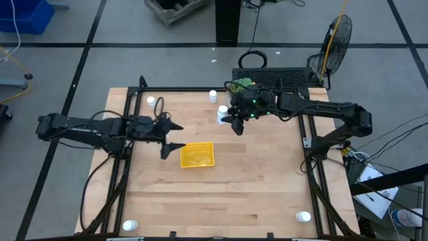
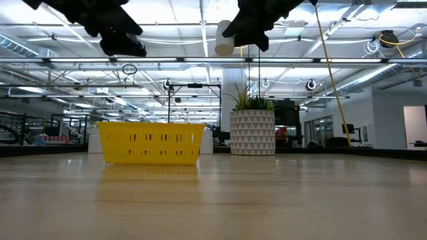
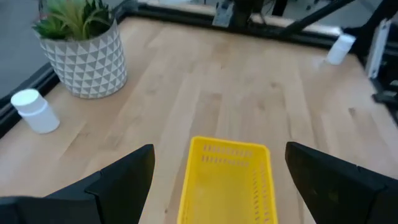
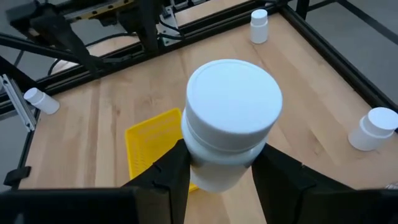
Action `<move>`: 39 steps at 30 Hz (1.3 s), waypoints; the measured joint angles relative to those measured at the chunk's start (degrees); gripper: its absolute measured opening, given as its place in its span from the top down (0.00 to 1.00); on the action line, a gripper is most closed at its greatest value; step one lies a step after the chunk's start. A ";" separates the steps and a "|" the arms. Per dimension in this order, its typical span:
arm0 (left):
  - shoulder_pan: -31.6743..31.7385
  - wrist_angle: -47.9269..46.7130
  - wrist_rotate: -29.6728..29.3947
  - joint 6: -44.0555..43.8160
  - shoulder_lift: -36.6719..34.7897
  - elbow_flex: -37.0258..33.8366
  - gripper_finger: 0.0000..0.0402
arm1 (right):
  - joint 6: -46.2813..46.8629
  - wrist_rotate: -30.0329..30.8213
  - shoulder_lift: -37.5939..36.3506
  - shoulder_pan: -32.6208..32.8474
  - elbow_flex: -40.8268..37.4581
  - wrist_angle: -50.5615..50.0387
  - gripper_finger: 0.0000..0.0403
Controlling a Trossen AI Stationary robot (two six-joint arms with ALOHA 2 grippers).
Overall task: Pick and place pill bottles into a basket
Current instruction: Put the white pill bottle into the yellow bin
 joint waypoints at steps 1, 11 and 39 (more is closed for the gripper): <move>0.16 -0.25 -0.07 -0.01 1.33 0.85 0.09 | -0.18 -0.01 0.00 0.00 0.00 0.00 0.66; 3.42 -0.32 3.86 3.74 11.79 9.69 0.09 | -2.02 -1.40 0.00 2.28 0.00 -0.65 0.66; 8.38 -7.87 11.34 10.62 26.14 29.02 0.09 | -7.03 11.69 4.22 13.52 -0.02 1.01 0.66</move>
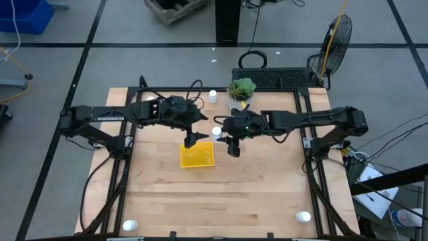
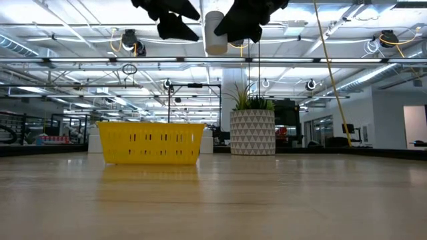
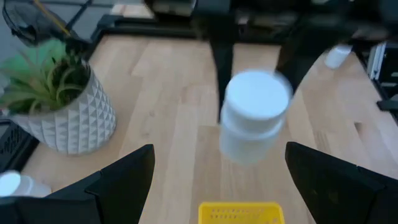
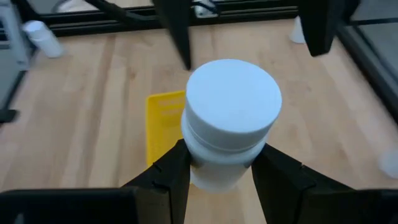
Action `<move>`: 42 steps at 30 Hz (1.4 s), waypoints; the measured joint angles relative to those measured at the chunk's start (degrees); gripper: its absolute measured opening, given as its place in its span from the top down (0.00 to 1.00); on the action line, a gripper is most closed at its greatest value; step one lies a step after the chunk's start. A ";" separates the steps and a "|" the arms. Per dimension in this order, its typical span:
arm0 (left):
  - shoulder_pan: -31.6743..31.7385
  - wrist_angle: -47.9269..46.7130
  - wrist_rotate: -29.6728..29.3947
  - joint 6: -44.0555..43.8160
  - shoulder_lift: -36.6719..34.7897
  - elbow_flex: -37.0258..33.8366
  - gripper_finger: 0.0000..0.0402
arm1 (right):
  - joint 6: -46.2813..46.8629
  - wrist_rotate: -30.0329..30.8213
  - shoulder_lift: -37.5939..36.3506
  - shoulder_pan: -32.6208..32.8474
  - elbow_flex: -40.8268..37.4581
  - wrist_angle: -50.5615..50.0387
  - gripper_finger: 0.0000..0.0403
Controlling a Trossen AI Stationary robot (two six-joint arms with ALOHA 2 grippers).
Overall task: Pick and place pill bottles into a basket
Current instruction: Put the white pill bottle into the yellow bin
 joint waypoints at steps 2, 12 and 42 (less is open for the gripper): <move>0.00 -0.22 0.00 0.37 0.27 0.12 0.09 | -0.27 0.63 0.00 0.12 0.00 -0.07 0.66; 0.00 0.87 1.51 1.15 1.20 0.06 0.09 | -0.63 0.59 0.13 0.14 0.00 1.42 0.66; -1.68 -5.65 3.02 4.09 10.61 11.05 0.09 | -0.75 0.55 1.70 0.10 -0.02 1.13 0.66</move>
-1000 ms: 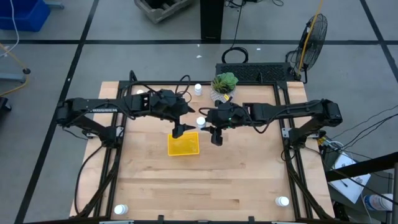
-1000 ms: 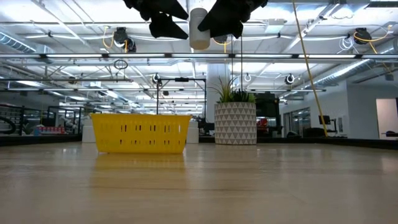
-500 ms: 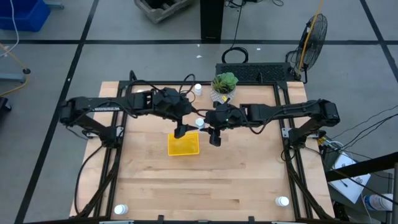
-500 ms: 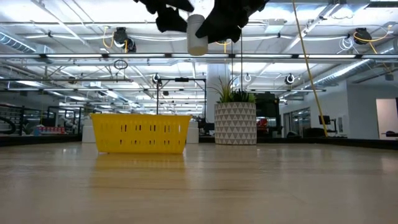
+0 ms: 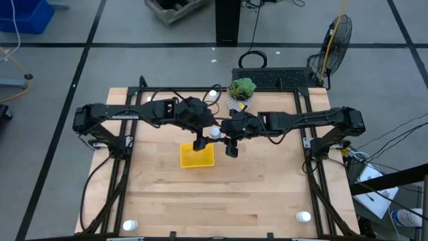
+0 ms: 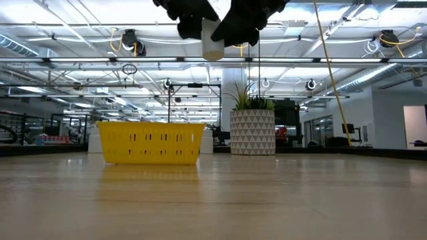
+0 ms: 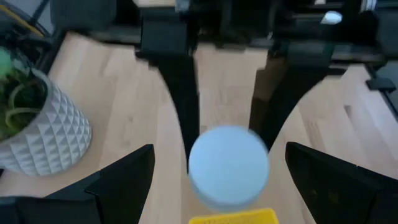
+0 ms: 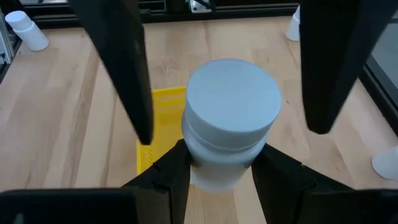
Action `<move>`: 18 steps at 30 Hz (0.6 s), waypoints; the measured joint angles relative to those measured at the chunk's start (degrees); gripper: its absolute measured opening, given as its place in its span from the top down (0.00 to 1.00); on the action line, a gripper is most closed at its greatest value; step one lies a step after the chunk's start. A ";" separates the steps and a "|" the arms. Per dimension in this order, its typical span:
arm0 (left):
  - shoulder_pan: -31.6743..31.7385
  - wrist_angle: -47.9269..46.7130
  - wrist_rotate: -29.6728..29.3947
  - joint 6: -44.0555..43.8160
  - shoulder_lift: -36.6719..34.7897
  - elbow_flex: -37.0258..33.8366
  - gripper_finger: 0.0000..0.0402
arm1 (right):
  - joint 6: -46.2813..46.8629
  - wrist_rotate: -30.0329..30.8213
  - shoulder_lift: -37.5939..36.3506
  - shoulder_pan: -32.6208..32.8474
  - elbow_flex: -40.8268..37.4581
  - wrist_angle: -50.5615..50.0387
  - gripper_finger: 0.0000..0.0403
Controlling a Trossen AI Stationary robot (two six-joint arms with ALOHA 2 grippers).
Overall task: Pick and place pill bottles into a basket
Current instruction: Put the white pill bottle into the yellow bin
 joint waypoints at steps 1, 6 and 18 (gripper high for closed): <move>0.00 -0.04 0.00 0.02 0.02 0.14 0.09 | 0.00 0.00 0.00 0.00 0.00 -0.01 0.66; 0.00 -1.22 -0.15 0.02 0.04 0.15 0.09 | 0.00 0.00 0.00 0.00 0.00 0.01 0.66; 0.00 -1.16 -0.68 -0.11 0.04 0.17 0.09 | 0.00 -0.01 0.00 0.00 0.00 -0.02 0.66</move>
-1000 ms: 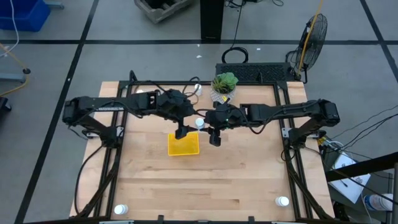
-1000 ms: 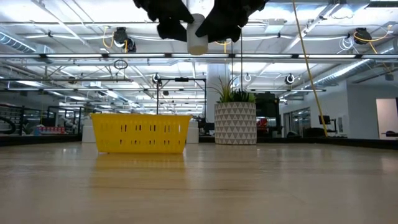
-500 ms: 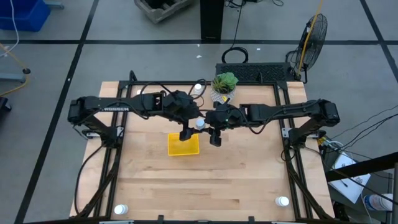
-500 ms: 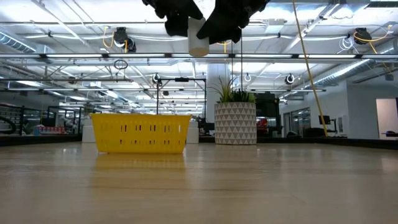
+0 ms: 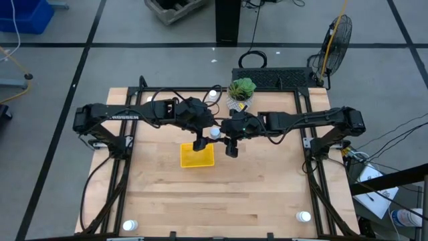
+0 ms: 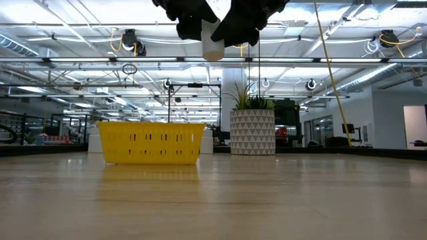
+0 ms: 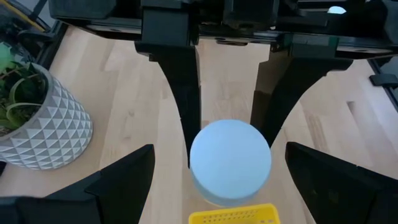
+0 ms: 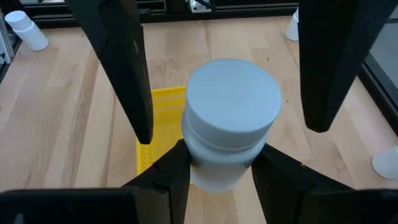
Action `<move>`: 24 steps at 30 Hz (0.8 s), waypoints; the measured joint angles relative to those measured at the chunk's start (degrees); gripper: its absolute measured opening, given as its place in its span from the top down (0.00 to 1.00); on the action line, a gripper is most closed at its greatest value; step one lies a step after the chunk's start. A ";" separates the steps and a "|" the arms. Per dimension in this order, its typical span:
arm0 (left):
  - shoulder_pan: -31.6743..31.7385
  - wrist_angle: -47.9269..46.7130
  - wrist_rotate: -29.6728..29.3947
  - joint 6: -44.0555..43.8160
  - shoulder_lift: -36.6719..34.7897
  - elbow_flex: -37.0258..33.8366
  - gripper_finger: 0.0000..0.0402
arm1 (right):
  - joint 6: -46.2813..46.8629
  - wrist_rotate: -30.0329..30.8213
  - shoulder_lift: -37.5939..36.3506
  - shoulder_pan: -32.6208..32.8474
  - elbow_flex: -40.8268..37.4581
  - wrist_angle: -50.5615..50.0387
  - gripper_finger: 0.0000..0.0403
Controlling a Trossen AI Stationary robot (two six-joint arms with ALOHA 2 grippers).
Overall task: Pick and place pill bottles into a basket
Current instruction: Put the white pill bottle into the yellow bin
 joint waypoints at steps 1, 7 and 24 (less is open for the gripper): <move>0.00 0.00 0.00 -0.04 0.00 0.00 0.09 | 0.00 0.01 0.00 0.00 0.00 0.01 0.66; 0.00 0.02 0.06 -0.37 0.00 0.00 0.21 | -0.03 0.01 0.00 0.00 0.00 0.01 0.66; -0.09 0.48 0.26 -1.56 -0.04 0.00 0.59 | -1.53 -0.12 0.00 -0.04 -0.07 0.47 0.59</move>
